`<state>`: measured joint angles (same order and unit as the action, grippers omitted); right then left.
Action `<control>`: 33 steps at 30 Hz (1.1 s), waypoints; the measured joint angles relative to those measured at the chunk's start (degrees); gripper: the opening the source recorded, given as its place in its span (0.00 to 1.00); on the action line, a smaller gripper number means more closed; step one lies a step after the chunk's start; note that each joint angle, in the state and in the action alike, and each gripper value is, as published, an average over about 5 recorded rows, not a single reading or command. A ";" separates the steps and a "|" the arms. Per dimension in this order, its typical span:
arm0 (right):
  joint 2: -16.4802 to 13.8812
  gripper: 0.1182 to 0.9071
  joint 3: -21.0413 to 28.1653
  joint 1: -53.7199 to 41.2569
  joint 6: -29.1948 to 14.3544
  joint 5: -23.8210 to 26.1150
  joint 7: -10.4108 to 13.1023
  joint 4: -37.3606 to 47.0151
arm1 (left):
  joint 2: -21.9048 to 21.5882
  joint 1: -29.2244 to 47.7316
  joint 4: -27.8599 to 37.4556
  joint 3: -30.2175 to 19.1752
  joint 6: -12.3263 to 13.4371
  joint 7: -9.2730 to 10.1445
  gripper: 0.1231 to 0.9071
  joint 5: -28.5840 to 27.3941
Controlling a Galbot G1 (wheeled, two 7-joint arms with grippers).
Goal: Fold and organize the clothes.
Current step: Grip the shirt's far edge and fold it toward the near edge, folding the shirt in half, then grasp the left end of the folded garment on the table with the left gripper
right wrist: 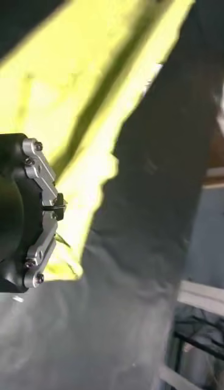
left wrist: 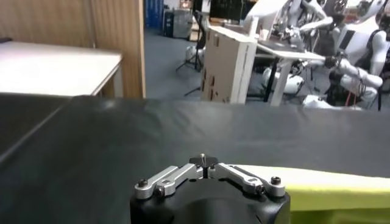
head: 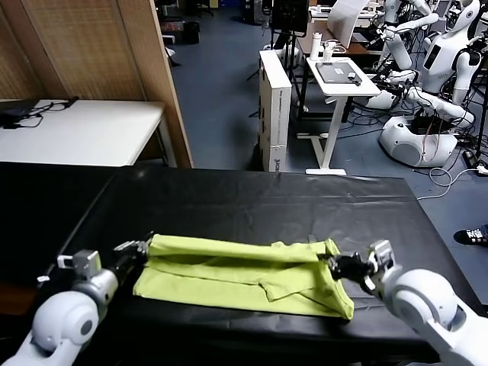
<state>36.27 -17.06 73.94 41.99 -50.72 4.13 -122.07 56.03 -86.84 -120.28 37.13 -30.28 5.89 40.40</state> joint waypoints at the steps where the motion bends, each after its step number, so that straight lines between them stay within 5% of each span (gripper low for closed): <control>1: 0.01 0.03 0.03 0.15 0.00 -0.02 0.10 -0.11 | 0.18 -0.50 0.09 0.12 0.05 -0.01 0.03 -0.26; 7: 0.07 0.05 -0.64 0.93 -0.24 -0.51 0.66 -1.25 | 1.19 -2.78 -0.43 0.58 -0.14 0.21 0.03 -1.01; 11: 0.15 0.27 -1.79 1.60 -0.36 -0.68 0.64 -2.48 | 1.87 -3.84 -1.39 0.84 -0.74 0.79 0.07 -1.66; 18: 1.53 0.83 -3.99 2.63 -2.10 0.13 1.43 -4.64 | 3.70 -6.06 -3.13 2.68 -1.77 2.29 0.57 -1.92; 21: 3.12 0.97 -5.51 2.50 -4.10 1.33 2.19 -4.35 | 4.44 -6.52 -3.41 3.53 -1.70 2.41 0.80 -1.93; 25: 6.86 1.00 -7.74 2.10 -5.93 3.68 2.32 -2.16 | 5.40 -4.73 -2.60 3.44 -1.59 2.82 0.98 -1.95; 33: 14.08 1.00 -9.00 0.63 -6.94 4.92 3.16 3.82 | 7.65 3.90 2.84 0.20 -0.82 2.89 1.00 -4.12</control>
<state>50.35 -26.06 74.57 35.05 -45.80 7.28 -118.25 63.68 -82.94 -117.44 37.33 -31.10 8.78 36.27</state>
